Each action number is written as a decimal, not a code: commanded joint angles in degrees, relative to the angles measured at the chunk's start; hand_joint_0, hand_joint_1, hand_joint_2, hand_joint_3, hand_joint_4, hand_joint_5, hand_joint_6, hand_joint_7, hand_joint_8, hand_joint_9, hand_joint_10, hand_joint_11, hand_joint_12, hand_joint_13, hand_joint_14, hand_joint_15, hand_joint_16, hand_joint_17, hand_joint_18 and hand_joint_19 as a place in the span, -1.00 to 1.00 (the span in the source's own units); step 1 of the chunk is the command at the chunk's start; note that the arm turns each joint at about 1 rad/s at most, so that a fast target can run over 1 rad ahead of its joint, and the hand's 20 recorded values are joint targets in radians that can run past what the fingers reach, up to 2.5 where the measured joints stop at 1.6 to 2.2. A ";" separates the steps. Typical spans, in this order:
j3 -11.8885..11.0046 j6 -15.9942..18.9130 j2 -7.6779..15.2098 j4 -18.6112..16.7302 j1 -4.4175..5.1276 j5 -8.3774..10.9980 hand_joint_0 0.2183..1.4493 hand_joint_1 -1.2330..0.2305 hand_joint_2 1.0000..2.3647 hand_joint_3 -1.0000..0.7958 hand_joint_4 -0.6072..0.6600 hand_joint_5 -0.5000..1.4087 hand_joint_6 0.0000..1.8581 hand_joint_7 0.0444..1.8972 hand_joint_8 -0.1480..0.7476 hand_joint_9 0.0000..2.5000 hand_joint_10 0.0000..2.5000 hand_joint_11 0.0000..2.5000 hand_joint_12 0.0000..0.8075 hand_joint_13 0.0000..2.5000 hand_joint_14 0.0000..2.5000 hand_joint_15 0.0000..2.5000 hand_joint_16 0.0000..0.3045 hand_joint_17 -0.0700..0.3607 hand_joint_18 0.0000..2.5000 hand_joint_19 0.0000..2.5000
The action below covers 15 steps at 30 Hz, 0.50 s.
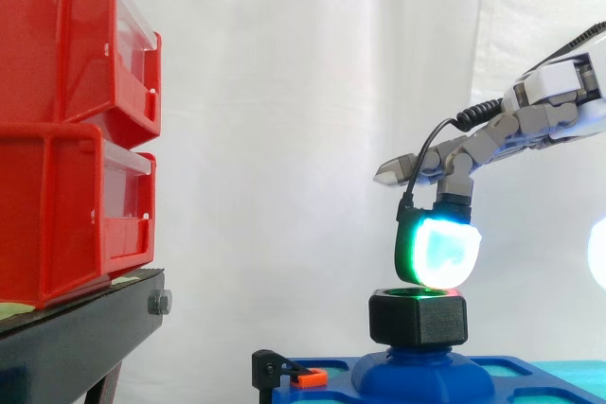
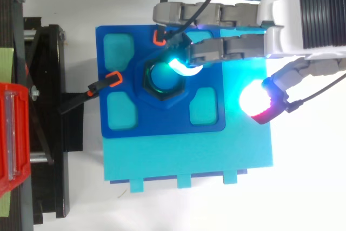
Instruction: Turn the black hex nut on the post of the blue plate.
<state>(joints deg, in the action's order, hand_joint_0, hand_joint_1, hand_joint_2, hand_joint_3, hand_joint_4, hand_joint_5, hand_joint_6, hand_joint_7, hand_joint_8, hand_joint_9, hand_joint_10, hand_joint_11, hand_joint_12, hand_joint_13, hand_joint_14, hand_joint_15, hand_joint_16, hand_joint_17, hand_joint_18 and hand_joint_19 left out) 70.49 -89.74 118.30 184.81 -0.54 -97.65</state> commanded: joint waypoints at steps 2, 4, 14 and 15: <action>0.00 0.01 -0.26 0.46 0.10 0.01 -0.59 -0.18 -1.00 -0.44 -0.08 -0.79 -0.46 -0.29 -0.40 -1.00 -1.00 -1.00 -0.26 -1.00 -1.00 -0.99 -0.72 -0.23 -1.00 -0.91; 0.00 0.01 -0.43 0.90 0.10 0.10 -0.59 -0.17 -1.00 -0.44 -0.08 -0.79 -0.46 -0.29 -0.40 -1.00 -1.00 -1.00 -0.26 -1.00 -1.00 -0.99 -0.72 -0.23 -1.00 -0.91; 0.00 0.01 -0.79 1.96 0.81 1.06 -0.59 -0.17 -1.00 -0.44 -0.08 -0.79 -0.46 -0.28 -0.41 -1.00 -1.00 -1.00 -0.26 -1.00 -1.00 -0.99 -0.72 -0.23 -1.00 -0.91; 0.00 0.01 -0.87 1.96 0.89 1.24 -0.59 -0.17 -1.00 -0.44 -0.08 -0.79 -0.46 -0.28 -0.41 -1.00 -1.00 -1.00 -0.26 -1.00 -1.00 -0.99 -0.72 -0.23 -1.00 -0.91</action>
<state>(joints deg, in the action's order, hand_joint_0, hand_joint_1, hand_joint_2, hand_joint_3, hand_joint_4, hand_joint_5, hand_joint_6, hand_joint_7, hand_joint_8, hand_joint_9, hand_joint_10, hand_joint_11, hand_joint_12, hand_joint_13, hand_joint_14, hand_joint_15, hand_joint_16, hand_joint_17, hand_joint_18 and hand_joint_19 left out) 70.49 -89.74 117.56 186.70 0.04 -97.07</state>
